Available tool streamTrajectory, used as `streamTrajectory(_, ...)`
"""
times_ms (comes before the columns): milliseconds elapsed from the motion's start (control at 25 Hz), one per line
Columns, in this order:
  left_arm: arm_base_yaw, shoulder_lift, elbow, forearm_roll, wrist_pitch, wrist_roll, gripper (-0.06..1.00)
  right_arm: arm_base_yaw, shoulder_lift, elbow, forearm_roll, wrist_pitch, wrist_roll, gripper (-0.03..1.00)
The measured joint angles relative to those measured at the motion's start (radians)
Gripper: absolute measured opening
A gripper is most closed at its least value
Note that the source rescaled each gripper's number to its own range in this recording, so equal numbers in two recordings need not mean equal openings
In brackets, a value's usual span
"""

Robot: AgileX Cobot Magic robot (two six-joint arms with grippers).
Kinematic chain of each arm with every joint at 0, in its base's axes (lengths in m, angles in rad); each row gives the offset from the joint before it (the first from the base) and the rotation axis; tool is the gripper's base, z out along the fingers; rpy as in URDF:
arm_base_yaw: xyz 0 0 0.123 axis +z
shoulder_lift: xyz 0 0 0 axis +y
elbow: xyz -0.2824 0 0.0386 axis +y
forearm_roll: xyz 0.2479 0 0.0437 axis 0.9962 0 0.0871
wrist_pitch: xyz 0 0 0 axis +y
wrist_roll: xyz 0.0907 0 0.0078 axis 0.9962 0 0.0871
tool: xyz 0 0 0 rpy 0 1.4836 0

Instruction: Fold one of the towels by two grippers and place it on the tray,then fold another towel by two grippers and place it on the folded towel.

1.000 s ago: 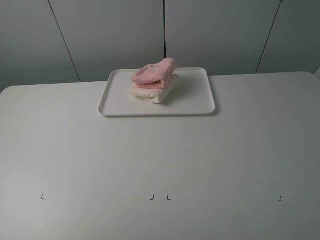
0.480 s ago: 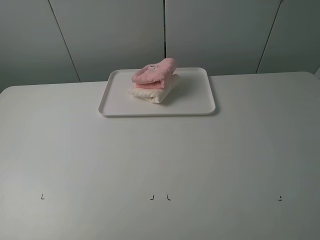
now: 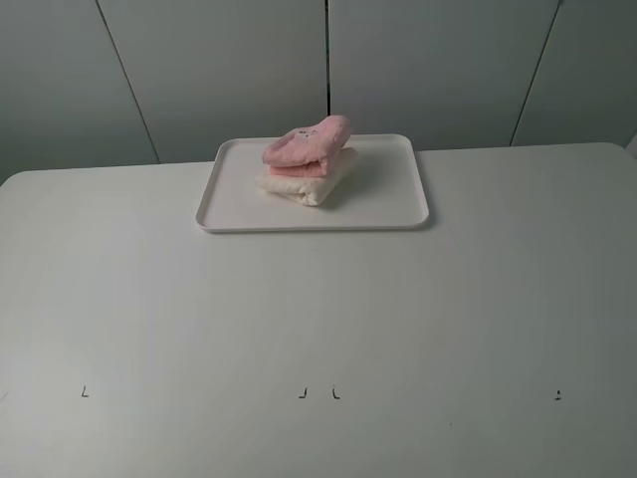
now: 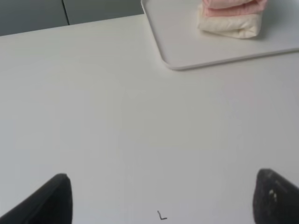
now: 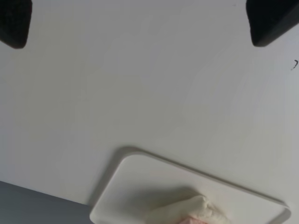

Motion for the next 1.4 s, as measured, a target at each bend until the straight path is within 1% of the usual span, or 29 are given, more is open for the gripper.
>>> streamTrajectory(160, 0.000, 0.000, 0.000, -0.002, 0.000, 0.000, 0.99, 0.000, -0.009, 0.000, 0.010, 0.000, 0.000, 1.00)
streamTrajectory(320, 0.000, 0.000, 0.000, -0.002, 0.000, 0.000, 0.99, 0.000, -0.072, 0.000, 0.011, 0.000, -0.002, 1.00)
streamTrajectory(920, 0.000, 0.000, 0.000, -0.010, 0.000, -0.002, 0.99, 0.000, -0.078, 0.000, 0.038, 0.000, -0.004, 1.00)
streamTrajectory(1120, 0.004, 0.000, 0.000, 0.002, -0.002, 0.035, 0.99, 0.000, -0.078, 0.000, 0.038, 0.000, -0.004, 1.00)
streamTrajectory(1160, 0.009, 0.000, 0.002, 0.002, -0.003, 0.035, 0.99, 0.000, -0.078, 0.000, 0.038, 0.000, -0.004, 1.00)
streamTrajectory(1240, 0.045, 0.000, 0.002, 0.002, -0.003, 0.039, 0.99, -0.010, -0.078, 0.000, 0.038, 0.000, -0.004, 1.00)
streamTrajectory(1320, 0.099, 0.000, 0.002, 0.004, -0.004, 0.039, 0.99, -0.034, -0.078, 0.000, 0.038, 0.000, -0.004, 1.00)
streamTrajectory(1400, 0.174, 0.000, 0.002, 0.004, -0.004, 0.039, 0.99, -0.051, -0.078, 0.000, 0.038, 0.000, -0.004, 1.00)
